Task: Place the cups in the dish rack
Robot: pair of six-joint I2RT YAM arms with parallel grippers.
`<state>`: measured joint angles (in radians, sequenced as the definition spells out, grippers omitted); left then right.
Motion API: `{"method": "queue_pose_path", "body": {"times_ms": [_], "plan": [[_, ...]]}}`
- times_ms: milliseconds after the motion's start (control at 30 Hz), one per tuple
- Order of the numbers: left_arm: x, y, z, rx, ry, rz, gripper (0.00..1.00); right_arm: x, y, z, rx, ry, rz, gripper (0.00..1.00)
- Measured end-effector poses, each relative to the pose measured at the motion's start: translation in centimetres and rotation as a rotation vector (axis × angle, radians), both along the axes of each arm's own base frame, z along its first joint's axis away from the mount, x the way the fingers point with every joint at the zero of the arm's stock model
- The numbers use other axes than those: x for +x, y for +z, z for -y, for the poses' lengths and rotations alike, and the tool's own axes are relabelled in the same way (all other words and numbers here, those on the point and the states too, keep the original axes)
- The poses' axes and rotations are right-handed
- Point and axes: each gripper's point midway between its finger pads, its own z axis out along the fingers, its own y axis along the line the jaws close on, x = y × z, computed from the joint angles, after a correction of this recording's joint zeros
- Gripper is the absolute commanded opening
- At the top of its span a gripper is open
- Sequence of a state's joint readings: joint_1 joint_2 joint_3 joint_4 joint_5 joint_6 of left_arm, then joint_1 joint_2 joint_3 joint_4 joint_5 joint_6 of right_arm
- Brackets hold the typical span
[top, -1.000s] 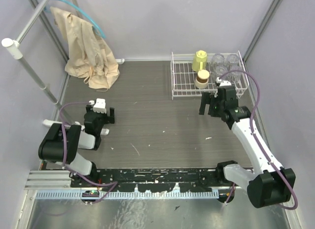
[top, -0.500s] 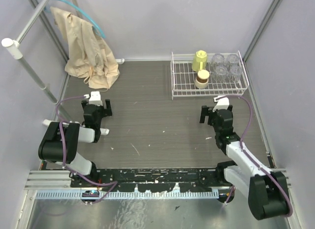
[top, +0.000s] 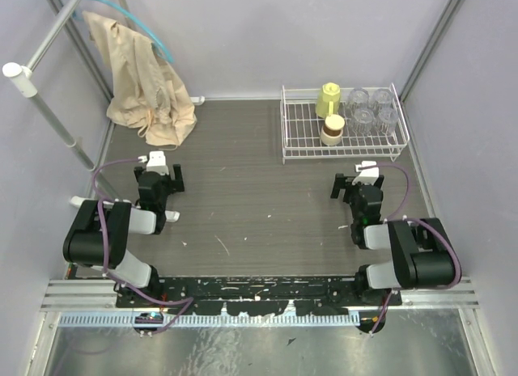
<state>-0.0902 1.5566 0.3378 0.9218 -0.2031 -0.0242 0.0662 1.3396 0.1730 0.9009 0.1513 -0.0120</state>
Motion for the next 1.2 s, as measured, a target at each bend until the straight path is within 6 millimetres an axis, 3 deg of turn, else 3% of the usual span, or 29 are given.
{"method": "queue_pose_path", "body": {"times_ms": [133,333,567,1200], "plan": [[0.0,0.0,0.0,0.0,0.001,-0.001,0.98,0.9,0.3,-0.1,0.006,0.014,0.063,1.0],[0.0,0.0,0.0,0.0,0.001,-0.001,0.98,0.2,-1.1,-0.2,0.006,0.023,0.068,1.0],[0.0,0.0,0.0,0.0,0.002,-0.001,0.98,2.9,1.0,0.1,0.008,0.007,0.113,1.0],[0.0,0.0,0.0,0.001,0.001,-0.001,0.98,2.7,0.5,0.8,0.012,-0.036,0.09,1.0]]}}
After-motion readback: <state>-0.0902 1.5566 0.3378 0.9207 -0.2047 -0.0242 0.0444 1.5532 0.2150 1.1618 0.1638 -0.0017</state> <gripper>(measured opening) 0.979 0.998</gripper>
